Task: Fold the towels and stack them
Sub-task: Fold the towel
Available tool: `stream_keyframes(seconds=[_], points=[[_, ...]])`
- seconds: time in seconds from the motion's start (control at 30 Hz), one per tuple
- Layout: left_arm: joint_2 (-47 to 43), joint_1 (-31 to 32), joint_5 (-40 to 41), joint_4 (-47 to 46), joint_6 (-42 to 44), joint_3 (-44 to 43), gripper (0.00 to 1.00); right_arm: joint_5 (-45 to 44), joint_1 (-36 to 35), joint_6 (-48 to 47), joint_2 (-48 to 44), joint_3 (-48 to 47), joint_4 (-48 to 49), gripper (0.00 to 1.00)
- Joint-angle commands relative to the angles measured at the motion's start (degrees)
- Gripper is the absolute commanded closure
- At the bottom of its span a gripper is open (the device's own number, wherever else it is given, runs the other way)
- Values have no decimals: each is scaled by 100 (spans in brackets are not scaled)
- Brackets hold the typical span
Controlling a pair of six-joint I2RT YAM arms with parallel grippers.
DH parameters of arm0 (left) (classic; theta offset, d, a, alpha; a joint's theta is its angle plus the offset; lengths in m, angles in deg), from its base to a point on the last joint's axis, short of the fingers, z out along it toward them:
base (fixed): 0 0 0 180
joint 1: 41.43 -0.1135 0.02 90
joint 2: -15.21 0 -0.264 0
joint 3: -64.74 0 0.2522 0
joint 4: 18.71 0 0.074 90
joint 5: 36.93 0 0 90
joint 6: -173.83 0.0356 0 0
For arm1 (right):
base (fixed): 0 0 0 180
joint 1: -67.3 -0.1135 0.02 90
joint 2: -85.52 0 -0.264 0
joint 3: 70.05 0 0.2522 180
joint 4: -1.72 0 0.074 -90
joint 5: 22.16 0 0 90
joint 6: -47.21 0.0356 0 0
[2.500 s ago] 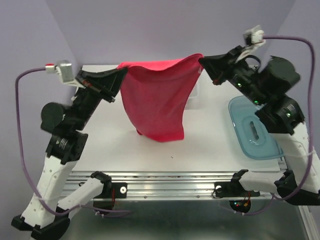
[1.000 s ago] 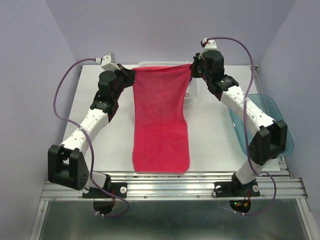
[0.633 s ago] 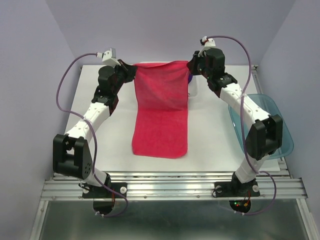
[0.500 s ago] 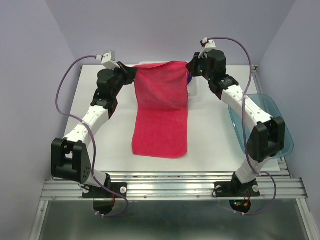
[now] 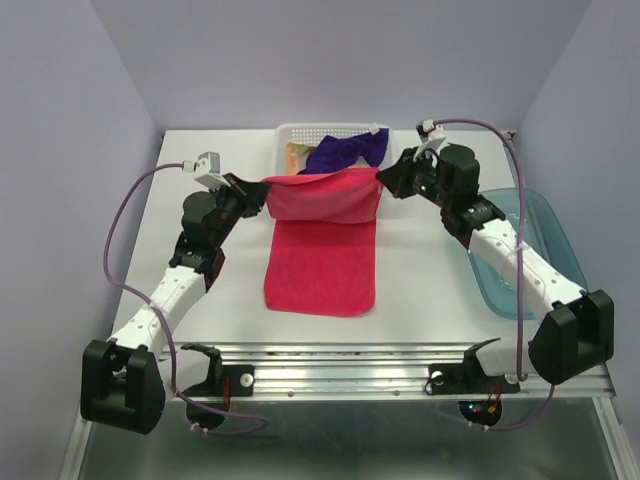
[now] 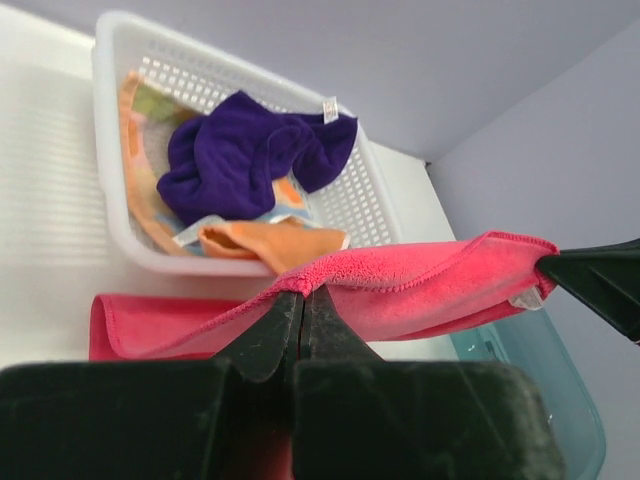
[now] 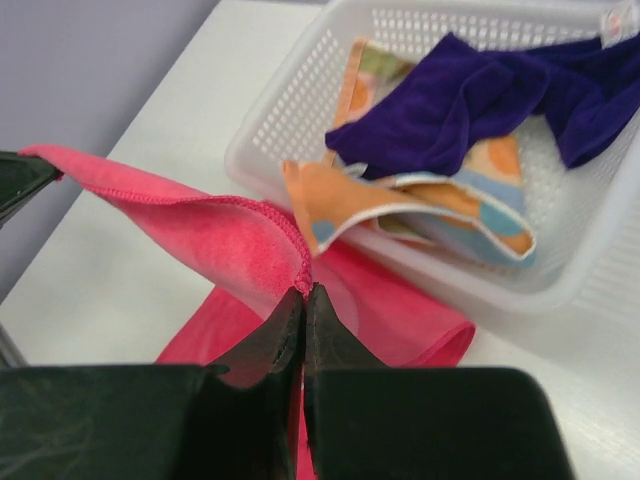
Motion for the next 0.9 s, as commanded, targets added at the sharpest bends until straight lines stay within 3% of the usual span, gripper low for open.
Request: stream_keyframes(seconds=[0.0, 0.2, 0.57, 0.87], points=[[-339, -45, -236, -246, -217, 445, 100, 574, -8, 297, -300, 614, 349, 99], [-971, -45, -104, 35, -288, 973, 100, 514, -227, 447, -652, 1369, 411, 99], [-1306, -45, -140, 387, -674, 1887, 100, 364, -561, 640, -1047, 2065, 253, 99], [-1543, -36, -60, 1336, -920, 2299, 100, -181, -1220, 982, -873, 2697, 270, 99]])
